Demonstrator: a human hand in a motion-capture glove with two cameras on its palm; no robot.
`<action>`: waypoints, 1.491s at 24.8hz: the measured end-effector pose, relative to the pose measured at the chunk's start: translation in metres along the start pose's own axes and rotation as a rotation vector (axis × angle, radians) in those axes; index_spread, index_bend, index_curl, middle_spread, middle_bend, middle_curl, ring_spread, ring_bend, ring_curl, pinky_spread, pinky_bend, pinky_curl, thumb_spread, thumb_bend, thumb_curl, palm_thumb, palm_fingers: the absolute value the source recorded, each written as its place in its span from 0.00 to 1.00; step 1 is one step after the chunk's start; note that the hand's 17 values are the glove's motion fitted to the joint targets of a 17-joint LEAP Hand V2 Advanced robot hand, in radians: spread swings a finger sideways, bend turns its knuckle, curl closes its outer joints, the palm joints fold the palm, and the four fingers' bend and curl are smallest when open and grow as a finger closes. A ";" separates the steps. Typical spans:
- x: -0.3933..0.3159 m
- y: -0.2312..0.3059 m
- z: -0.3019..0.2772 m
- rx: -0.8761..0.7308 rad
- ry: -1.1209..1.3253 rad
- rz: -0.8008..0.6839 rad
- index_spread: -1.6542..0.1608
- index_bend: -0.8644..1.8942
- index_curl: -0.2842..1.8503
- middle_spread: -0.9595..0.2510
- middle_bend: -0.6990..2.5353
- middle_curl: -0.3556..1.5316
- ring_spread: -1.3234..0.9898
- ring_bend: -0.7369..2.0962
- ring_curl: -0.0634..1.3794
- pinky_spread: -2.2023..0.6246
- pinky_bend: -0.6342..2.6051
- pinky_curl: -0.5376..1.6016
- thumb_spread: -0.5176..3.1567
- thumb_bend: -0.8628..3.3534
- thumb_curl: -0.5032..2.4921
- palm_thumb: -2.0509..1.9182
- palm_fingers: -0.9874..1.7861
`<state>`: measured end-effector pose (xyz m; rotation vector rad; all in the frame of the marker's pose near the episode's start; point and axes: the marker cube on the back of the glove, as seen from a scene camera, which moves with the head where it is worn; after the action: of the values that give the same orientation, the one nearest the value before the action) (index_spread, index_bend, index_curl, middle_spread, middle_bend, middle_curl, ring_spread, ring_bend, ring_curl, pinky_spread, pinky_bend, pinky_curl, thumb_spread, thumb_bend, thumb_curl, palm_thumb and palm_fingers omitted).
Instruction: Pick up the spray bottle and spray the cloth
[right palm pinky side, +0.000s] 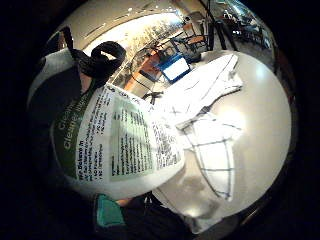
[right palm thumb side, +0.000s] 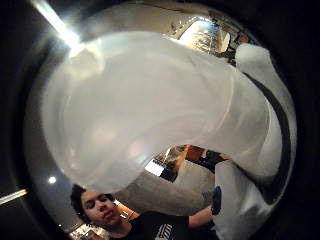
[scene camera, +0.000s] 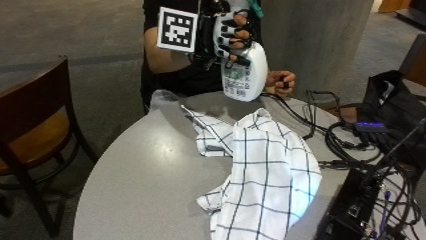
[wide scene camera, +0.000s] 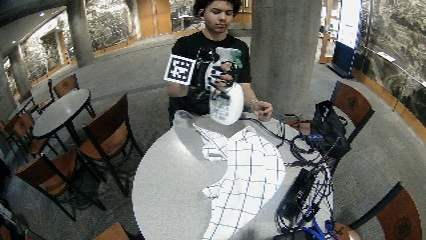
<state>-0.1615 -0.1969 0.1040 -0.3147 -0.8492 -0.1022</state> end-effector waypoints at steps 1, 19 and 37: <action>0.000 0.007 0.012 -0.010 -0.039 -0.007 0.81 0.44 0.43 0.73 0.41 0.46 0.46 0.42 0.43 0.87 0.24 0.37 0.16 0.20 0.43 0.79 0.78; 0.041 0.067 0.138 -0.125 -0.111 0.119 0.81 0.44 0.43 0.73 0.41 0.45 0.45 0.42 0.44 0.87 0.24 0.37 0.18 0.20 0.43 0.78 0.77; 0.048 0.075 0.110 -0.147 0.029 -0.003 0.81 0.34 0.38 0.73 0.37 0.44 0.49 0.45 0.44 0.86 0.25 0.38 0.29 0.20 0.40 0.76 0.72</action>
<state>-0.1929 -0.0894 0.1905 -0.4484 -0.8147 -0.1720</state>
